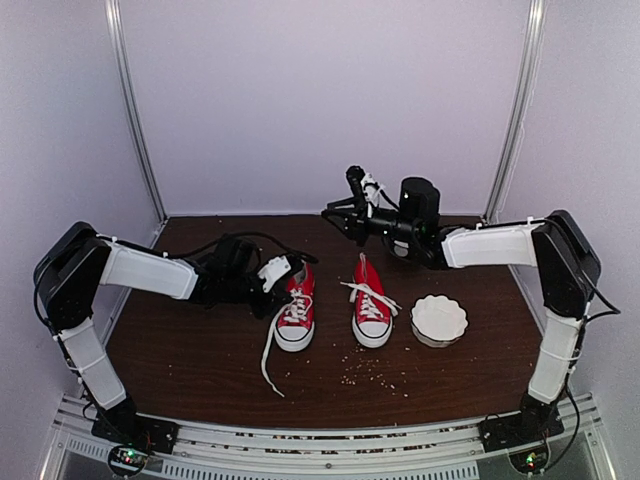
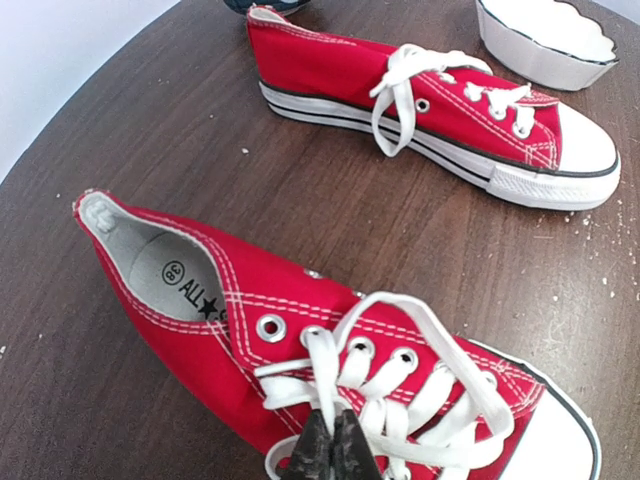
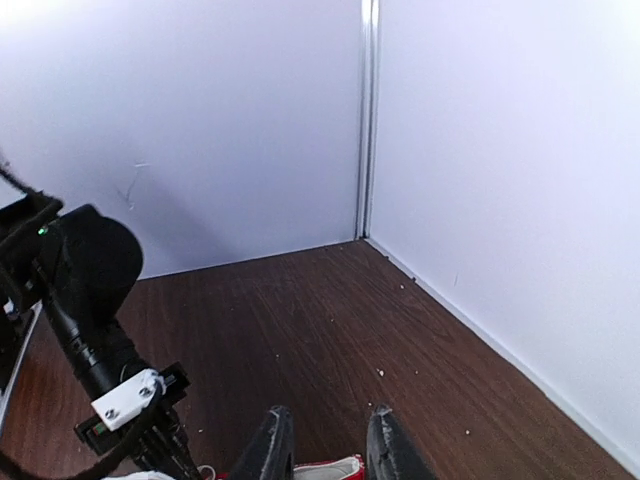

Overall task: Tie the shoes
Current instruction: Cross the shoelaces over the shoe.

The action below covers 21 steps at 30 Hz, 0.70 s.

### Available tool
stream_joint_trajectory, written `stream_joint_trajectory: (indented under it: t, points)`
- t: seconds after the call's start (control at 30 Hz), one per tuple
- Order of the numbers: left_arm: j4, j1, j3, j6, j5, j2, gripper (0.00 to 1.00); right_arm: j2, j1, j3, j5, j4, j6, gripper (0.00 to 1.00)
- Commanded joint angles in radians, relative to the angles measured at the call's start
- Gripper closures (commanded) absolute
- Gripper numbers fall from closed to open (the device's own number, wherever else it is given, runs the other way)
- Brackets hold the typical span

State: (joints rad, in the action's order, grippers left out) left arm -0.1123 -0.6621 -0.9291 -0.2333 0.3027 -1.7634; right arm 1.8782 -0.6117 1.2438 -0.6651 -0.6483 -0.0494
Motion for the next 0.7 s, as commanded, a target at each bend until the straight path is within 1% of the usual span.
stream_joint_trajectory:
  t: [0.0, 0.07, 0.13, 0.27, 0.4, 0.5, 0.67]
  points:
    - [-0.037, -0.008, 0.002, -0.021, 0.013, 0.001, 1.00, 0.033, -0.030, 0.094, 0.189, 0.237, 0.164, 0.76]
    - [-0.033, -0.007, 0.003, -0.022, 0.009, 0.001, 1.00, 0.063, -0.041, 0.176, 0.211, 0.391, 0.162, 0.76]
    - [-0.034, -0.007, 0.010, -0.023, 0.005, 0.000, 1.00, 0.098, -0.047, 0.240, 0.196, 0.515, 0.186, 0.76]
    - [-0.038, -0.007, 0.015, -0.016, 0.009, -0.011, 1.00, 0.168, -0.077, 0.308, 0.133, 0.611, 0.210, 0.78]
    - [-0.040, -0.007, 0.024, -0.002, 0.010, -0.009, 1.00, 0.263, -0.124, 0.445, 0.133, 0.790, 0.153, 0.80]
    - [-0.052, -0.007, 0.031, 0.002, 0.008, -0.008, 1.00, 0.299, -0.132, 0.472, 0.139, 0.825, 0.151, 0.83]
    - [-0.053, -0.007, 0.027, 0.006, 0.012, -0.009, 1.00, 0.316, -0.145, 0.480, 0.137, 0.872, 0.107, 0.84]
